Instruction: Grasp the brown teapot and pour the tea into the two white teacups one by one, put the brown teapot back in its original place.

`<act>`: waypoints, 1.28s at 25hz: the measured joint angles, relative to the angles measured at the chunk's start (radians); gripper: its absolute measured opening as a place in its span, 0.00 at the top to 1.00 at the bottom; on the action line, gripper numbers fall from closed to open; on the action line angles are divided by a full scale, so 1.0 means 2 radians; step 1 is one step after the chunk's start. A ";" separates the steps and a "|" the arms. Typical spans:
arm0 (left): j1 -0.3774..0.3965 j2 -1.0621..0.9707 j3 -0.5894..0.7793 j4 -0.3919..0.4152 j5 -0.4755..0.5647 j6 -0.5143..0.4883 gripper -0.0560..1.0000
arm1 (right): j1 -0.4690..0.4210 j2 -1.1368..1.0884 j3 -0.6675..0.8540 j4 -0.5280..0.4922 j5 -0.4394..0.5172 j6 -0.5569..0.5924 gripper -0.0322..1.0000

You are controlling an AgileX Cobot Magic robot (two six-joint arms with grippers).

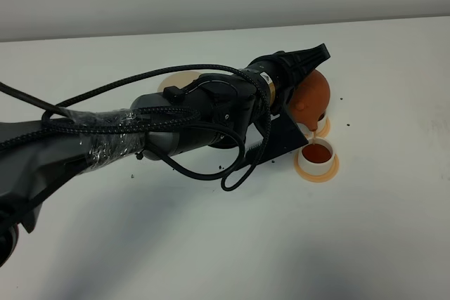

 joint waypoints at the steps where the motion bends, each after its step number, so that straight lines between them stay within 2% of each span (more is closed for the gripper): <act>1: 0.000 0.000 0.000 0.000 0.000 0.000 0.83 | 0.000 0.000 0.000 0.000 0.000 0.000 0.73; 24: 0.000 0.000 0.000 0.004 -0.011 0.000 0.83 | 0.000 0.000 0.000 0.000 0.000 0.000 0.73; 32: 0.000 0.000 0.000 -0.022 -0.007 -0.040 0.83 | 0.000 0.000 0.000 0.000 0.000 0.000 0.73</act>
